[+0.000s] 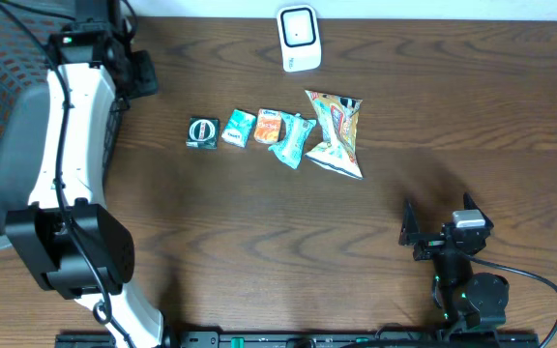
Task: Scan the item barcode
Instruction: 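Carry the green box with the left gripper and place it leftmost in the row, then move the left gripper back over the basket to reach for another item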
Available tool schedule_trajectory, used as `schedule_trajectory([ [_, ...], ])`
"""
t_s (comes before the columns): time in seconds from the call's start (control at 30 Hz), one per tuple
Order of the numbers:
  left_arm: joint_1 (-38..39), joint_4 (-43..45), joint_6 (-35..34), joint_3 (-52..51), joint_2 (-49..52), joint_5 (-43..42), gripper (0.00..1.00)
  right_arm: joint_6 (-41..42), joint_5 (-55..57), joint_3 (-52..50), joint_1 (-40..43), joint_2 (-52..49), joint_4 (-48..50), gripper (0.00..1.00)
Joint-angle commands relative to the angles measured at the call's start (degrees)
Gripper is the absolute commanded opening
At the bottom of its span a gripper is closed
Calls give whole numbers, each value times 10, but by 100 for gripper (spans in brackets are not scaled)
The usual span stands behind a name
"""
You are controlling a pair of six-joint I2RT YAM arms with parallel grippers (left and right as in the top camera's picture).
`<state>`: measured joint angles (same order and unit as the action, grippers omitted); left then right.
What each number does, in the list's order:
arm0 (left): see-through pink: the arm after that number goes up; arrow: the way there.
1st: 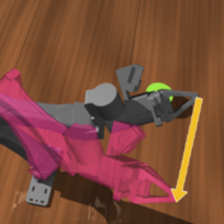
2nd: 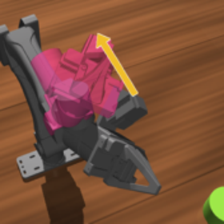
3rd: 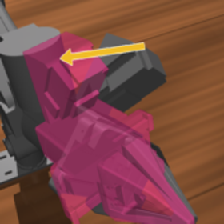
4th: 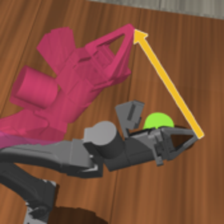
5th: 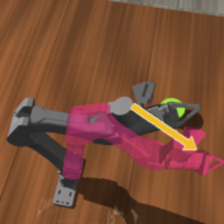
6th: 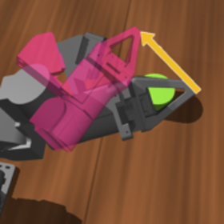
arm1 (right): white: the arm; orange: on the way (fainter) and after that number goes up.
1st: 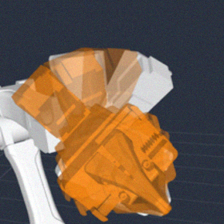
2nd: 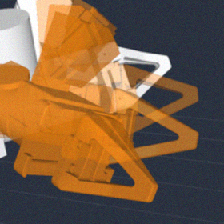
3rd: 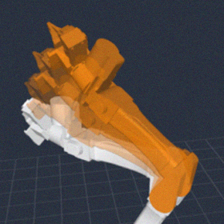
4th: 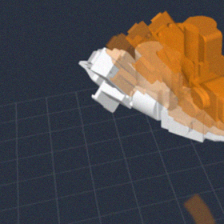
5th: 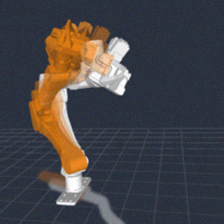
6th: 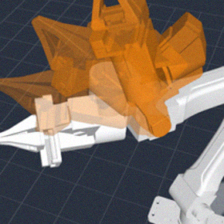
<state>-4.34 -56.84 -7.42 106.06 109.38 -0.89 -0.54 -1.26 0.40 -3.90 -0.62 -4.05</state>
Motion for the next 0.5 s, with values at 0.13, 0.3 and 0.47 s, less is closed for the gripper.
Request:
schedule_trajectory([
  [0.13,-35,-23,62,8,-5,21,42,-4,3,-1,-3,3,-3,99],
  [0.3,-46,-29,62,8,-5,21,42,-4,3,-1,-3,3,-3,99],
  [0.47,-47,-64,63,8,-6,20,42,-4,3,-1,-3,3,-3,99],
])
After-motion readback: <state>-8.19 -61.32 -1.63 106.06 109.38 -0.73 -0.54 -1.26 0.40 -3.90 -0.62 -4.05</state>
